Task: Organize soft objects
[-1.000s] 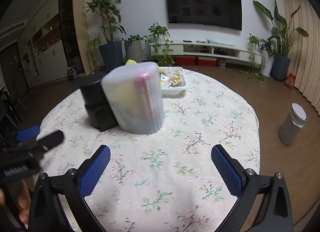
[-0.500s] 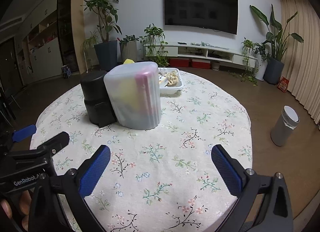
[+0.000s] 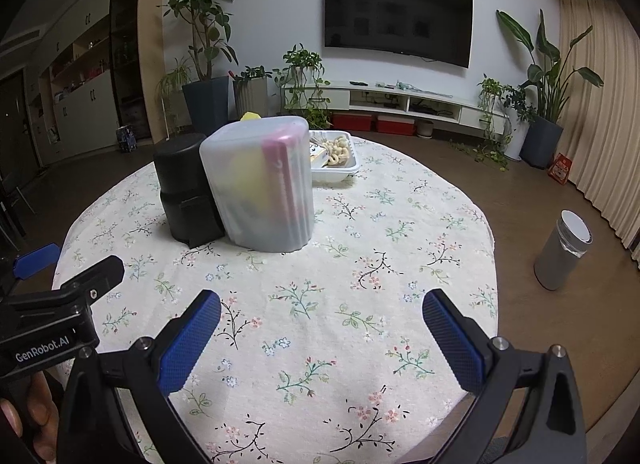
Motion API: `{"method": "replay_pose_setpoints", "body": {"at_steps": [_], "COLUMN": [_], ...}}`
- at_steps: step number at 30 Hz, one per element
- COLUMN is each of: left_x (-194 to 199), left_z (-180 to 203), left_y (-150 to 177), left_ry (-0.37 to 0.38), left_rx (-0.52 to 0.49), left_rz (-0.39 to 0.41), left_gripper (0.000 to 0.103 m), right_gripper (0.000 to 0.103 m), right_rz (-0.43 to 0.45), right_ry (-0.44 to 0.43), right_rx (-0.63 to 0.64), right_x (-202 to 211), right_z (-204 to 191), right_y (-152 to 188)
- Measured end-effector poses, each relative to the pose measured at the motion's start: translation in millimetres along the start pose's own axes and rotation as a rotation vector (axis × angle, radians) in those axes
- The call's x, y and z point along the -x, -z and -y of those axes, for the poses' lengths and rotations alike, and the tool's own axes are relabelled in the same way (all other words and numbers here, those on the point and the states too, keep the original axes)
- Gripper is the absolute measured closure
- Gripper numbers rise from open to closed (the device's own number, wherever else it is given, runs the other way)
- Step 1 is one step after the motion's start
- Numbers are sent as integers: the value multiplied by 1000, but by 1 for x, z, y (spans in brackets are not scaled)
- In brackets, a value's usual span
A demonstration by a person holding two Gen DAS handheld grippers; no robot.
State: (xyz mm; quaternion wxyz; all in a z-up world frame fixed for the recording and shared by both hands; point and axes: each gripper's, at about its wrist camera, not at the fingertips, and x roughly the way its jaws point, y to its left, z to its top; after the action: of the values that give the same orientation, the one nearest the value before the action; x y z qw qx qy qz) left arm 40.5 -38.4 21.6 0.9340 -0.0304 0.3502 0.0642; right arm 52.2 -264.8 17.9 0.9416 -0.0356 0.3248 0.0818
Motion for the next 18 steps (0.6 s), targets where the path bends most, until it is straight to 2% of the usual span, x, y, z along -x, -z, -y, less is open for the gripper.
{"method": "replay_pose_setpoints", "body": {"at_steps": [18], "left_x": [0], "left_z": [-5], "left_y": [2], "left_ry": [19], "left_rx": [21], "left_rz": [-9], "left_gripper": [0], "right_gripper": [0], "right_rz": [-12], "right_ry": [4], "right_rx": [7], "right_x": [-4], "right_z": [-1], "right_y": [5]}}
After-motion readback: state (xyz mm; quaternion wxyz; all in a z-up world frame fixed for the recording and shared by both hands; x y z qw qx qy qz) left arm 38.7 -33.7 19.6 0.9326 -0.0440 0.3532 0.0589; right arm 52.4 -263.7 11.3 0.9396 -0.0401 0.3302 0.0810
